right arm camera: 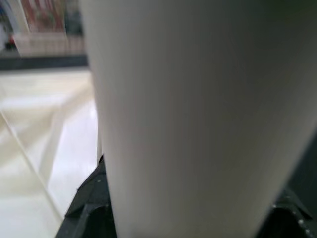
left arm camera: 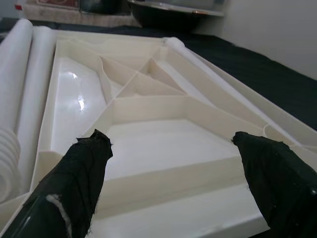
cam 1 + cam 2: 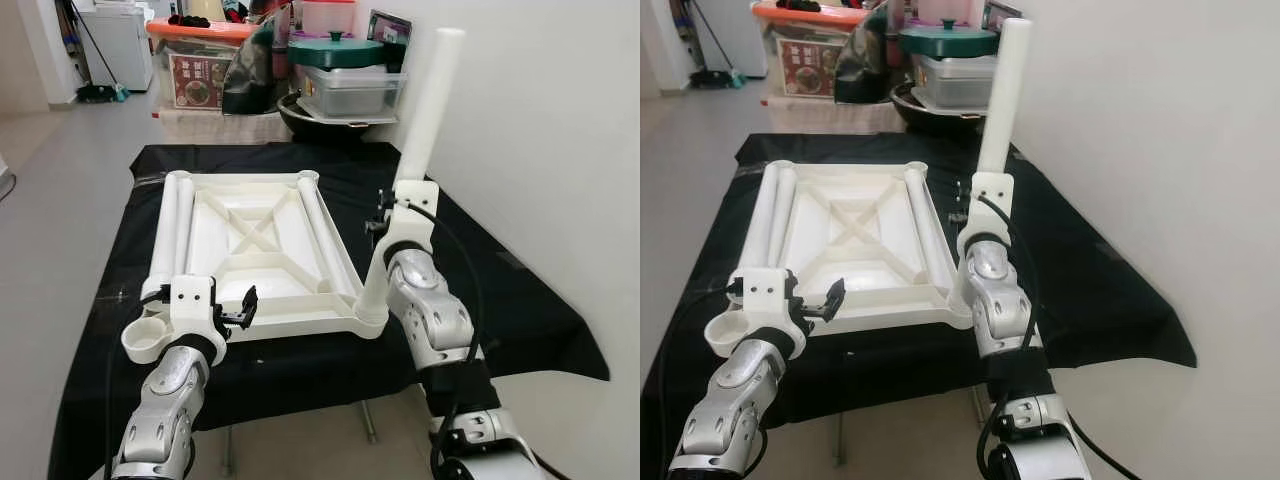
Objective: Building children table
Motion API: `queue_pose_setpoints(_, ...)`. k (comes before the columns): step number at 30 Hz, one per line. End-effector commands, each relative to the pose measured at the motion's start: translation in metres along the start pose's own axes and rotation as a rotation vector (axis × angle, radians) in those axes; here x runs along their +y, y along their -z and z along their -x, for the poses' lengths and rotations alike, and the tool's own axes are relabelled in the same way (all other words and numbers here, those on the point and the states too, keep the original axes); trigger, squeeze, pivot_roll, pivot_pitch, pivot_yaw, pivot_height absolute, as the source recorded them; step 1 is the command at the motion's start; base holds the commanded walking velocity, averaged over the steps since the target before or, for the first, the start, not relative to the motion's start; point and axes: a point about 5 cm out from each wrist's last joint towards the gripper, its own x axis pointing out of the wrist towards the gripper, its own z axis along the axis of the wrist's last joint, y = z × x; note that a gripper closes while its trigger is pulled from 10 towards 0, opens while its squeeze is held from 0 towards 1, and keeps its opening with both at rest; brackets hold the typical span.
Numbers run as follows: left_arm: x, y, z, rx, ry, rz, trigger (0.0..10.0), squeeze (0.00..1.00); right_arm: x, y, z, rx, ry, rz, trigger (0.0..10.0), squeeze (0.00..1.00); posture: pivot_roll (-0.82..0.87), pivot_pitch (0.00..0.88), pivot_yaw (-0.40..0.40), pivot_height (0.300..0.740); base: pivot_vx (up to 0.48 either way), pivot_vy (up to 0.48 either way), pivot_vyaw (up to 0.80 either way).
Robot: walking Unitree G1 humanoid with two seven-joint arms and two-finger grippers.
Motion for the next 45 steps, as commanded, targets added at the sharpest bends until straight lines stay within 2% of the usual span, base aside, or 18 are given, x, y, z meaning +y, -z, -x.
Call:
queue_pose_setpoints(1, 0.000, 0.003, 0.000, 0.012, 0.004, -0.005, 10.0, 0.00, -0.012, -0.005, -0.003, -0.005, 0.002, -0.006, 10.0, 0.00, 0.08, 0.000, -0.090, 0.740, 0.000, 0.000, 0.00)
queue_pose_setpoints(5, 0.001, 0.002, -0.001, 0.010, 0.002, -0.004, 10.0, 0.00, -0.018, -0.025, -0.005, -0.084, -0.047, -0.012, 10.0, 0.00, 0.08, 0.000, -0.089, 0.740, 0.000, 0.000, 0.00)
queue_pose_setpoints(7, -0.001, 0.003, -0.001, 0.009, 0.006, -0.002, 10.0, 0.00, -0.021, -0.044, -0.005, -0.164, -0.251, 0.003, 10.0, 0.00, 0.07, 0.000, -0.086, 0.740, 0.000, 0.000, 0.00)
queue_pose_setpoints(9, -0.001, 0.003, -0.001, 0.009, 0.006, -0.002, 10.0, 0.00, -0.021, -0.044, -0.005, -0.164, -0.251, 0.003, 10.0, 0.00, 0.07, 0.000, -0.086, 0.740, 0.000, 0.000, 0.00)
queue_pose_setpoints(12, -0.002, 0.003, -0.002, 0.009, 0.009, 0.000, 10.0, 0.00, -0.016, -0.056, 0.002, -0.212, -0.539, 0.045, 10.0, 0.00, 0.07, 0.000, -0.092, 0.740, 0.000, 0.000, 0.00)
queue_pose_setpoints(16, -0.002, 0.003, -0.002, 0.009, 0.009, 0.000, 10.0, 0.00, -0.013, -0.057, 0.006, -0.223, -0.641, 0.061, 10.0, 0.00, 0.07, 0.000, -0.092, 0.740, 0.000, 0.000, 0.00)
queue_pose_setpoints(18, -0.003, 0.003, -0.002, 0.009, 0.011, -0.002, 10.0, 0.00, -0.005, -0.054, 0.014, -0.225, -0.804, 0.108, 10.0, 0.00, 0.07, 0.000, -0.092, 0.740, 0.000, 0.000, 0.00)
queue_pose_setpoints(24, -0.003, 0.002, -0.002, 0.008, 0.011, -0.004, 10.0, 0.00, 0.000, -0.051, 0.016, -0.225, -0.851, 0.132, 10.0, 0.00, 0.09, 0.000, -0.098, 0.740, 0.000, 0.000, 0.00)
queue_pose_setpoints(25, -0.003, 0.002, -0.002, 0.007, 0.011, -0.005, 10.0, 0.00, 0.007, -0.044, 0.017, -0.214, -0.902, 0.159, 8.2, 0.00, 0.10, 0.000, -0.101, 0.740, 0.000, 0.000, 0.00)
queue_pose_setpoints(26, -0.003, 0.002, -0.002, 0.005, 0.010, -0.007, 10.0, 0.00, 0.015, -0.040, 0.016, -0.207, -0.938, 0.164, 1.3, 0.00, 0.11, 0.000, -0.110, 0.740, 0.000, 0.000, 0.00)
queue_pose_setpoints(27, -0.003, 0.002, -0.002, 0.004, 0.010, -0.008, 10.0, 0.00, 0.020, -0.037, 0.015, -0.204, -0.960, 0.165, 0.0, 0.00, 0.11, 0.000, -0.110, 0.740, 0.000, 0.000, 0.00)
queue_pose_setpoints(29, -0.003, 0.002, -0.002, 0.004, 0.010, -0.008, 10.0, 0.00, 0.020, -0.037, 0.015, -0.204, -0.960, 0.165, 0.0, 0.00, 0.11, 0.000, -0.110, 0.740, 0.000, 0.000, 0.00)
queue_pose_setpoints(32, -0.001, 0.001, -0.001, 0.001, 0.002, -0.009, 10.0, 0.00, 0.022, -0.033, 0.007, -0.183, -0.910, 0.140, 0.0, 0.00, 0.11, 0.000, -0.115, 0.740, 0.000, 0.000, 0.00)
queue_pose_setpoints(33, -0.001, 0.000, -0.001, 0.000, -0.001, -0.008, 10.0, 0.00, 0.013, -0.026, -0.006, -0.121, -0.726, 0.113, 0.0, 0.00, 0.11, 0.000, -0.114, 0.740, 0.000, 0.000, 0.00)
queue_pose_setpoints(34, -0.001, 0.000, -0.001, 0.000, -0.001, -0.008, 10.0, 0.00, 0.013, -0.026, -0.006, -0.121, -0.726, 0.113, 0.0, 0.00, 0.11, 0.000, -0.114, 0.740, 0.000, 0.000, 0.00)
queue_pose_setpoints(38, -0.001, 0.002, 0.000, 0.004, 0.000, -0.006, 10.0, 0.00, -0.036, 0.010, -0.025, 0.104, -0.055, 0.058, 0.0, 0.00, 0.10, 0.000, -0.108, 0.740, 0.000, 0.000, 0.00)
queue_pose_setpoints(41, -0.001, 0.002, 0.000, 0.006, 0.002, -0.006, 10.0, 0.00, -0.041, 0.015, -0.022, 0.119, 0.024, 0.043, 0.0, 0.00, 0.10, 0.000, -0.108, 0.740, 0.000, 0.000, 0.00)
queue_pose_setpoints(45, -0.001, 0.002, 0.000, 0.008, 0.004, -0.008, 10.0, 0.00, -0.015, 0.009, -0.009, 0.068, 0.004, 0.001, 0.0, 0.00, 0.10, 0.000, -0.101, 0.740, 0.000, 0.000, 0.00)
